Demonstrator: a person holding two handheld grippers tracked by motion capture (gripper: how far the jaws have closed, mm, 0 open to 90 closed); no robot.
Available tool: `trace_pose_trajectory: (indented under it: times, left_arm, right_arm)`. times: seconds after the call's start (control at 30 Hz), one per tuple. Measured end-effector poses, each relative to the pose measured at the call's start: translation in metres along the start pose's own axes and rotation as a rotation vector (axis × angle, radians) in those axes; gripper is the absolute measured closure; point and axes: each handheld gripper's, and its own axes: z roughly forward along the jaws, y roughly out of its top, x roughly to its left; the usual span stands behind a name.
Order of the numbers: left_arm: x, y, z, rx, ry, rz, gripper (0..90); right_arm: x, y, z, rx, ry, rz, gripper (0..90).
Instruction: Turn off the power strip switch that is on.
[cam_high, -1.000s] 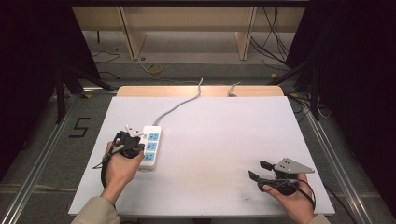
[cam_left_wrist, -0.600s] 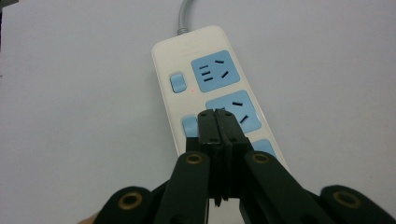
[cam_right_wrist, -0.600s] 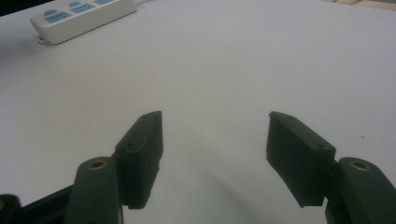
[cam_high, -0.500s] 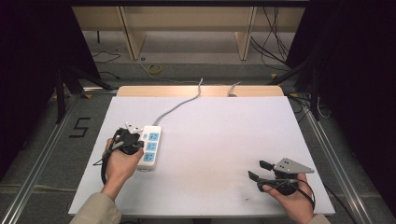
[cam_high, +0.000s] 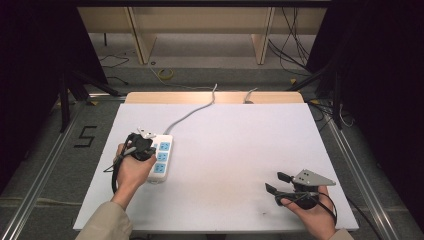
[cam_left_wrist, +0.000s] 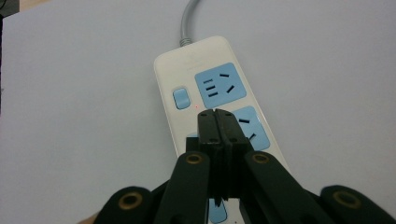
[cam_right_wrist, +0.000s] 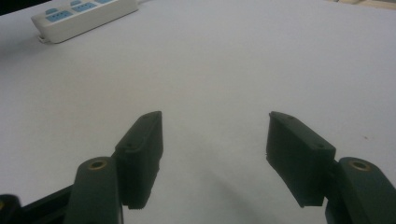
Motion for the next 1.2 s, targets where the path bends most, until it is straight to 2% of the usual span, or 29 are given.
trace_pose_trajectory:
  times: [0.33,0.83,1.2]
  left_arm:
    - [0.003,0.006,0.004,0.017,0.007,0.005,89.6]
    - [0.008,0.01,0.012,0.039,0.002,-0.015,89.5]
    - [0.007,0.015,0.014,0.045,0.009,-0.002,89.5]
  right_arm:
    - [0.0,0.0,0.0,0.001,0.001,0.0,37.4]
    - [0.001,0.0,0.001,0.0,0.006,-0.007,37.4]
    - [0.001,0.0,0.001,0.0,0.007,-0.008,37.4]
